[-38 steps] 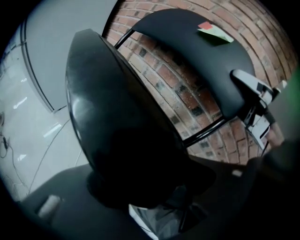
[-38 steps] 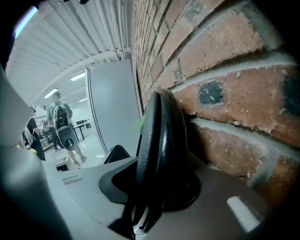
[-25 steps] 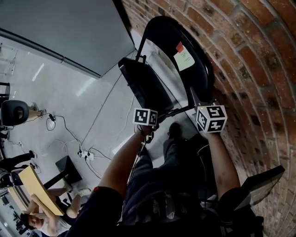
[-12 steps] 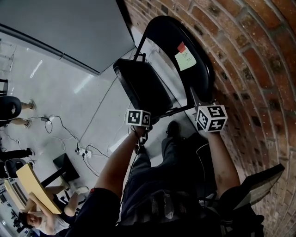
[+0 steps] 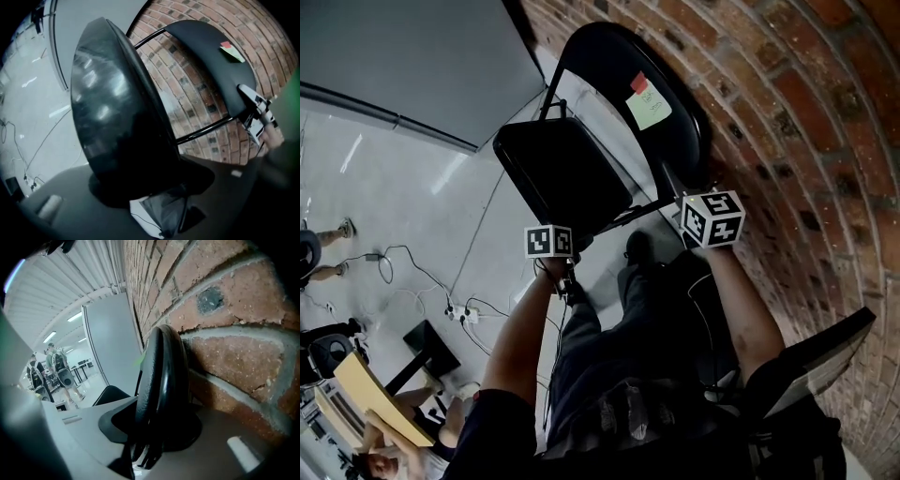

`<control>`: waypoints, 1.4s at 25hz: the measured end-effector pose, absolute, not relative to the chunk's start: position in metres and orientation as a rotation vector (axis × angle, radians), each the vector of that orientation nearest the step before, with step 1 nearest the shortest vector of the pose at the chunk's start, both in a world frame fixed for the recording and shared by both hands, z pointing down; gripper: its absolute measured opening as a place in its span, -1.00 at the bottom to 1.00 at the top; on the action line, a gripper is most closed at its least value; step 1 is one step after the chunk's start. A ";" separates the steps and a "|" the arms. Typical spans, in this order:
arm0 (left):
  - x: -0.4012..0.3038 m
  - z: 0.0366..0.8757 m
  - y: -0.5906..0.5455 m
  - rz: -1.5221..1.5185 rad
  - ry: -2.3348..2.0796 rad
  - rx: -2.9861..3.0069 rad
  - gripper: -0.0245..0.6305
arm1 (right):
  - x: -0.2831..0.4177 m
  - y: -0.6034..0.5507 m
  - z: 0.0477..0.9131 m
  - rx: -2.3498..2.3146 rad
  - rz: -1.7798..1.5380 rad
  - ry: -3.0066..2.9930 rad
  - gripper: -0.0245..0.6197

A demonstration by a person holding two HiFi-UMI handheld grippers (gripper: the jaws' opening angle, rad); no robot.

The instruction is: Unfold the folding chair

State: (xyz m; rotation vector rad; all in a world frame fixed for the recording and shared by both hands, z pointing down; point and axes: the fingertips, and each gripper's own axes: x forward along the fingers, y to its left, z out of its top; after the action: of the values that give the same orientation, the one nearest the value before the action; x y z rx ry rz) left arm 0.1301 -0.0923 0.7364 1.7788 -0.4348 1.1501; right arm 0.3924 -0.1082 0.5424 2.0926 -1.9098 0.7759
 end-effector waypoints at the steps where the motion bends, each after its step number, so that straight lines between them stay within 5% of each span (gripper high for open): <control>1: 0.131 0.737 -0.091 1.148 -0.429 1.778 -0.03 | 0.393 -0.107 0.542 2.094 0.778 -1.906 -0.57; 35: 0.093 0.749 -0.088 1.064 -0.409 1.706 -0.04 | 0.397 -0.107 0.549 2.060 0.902 -1.888 -0.54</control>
State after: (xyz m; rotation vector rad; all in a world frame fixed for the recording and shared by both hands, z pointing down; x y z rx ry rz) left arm 0.0929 -0.0882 0.7486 1.7057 -0.4092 1.0643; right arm 0.3968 -0.1073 0.5492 2.0605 -1.8885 0.9022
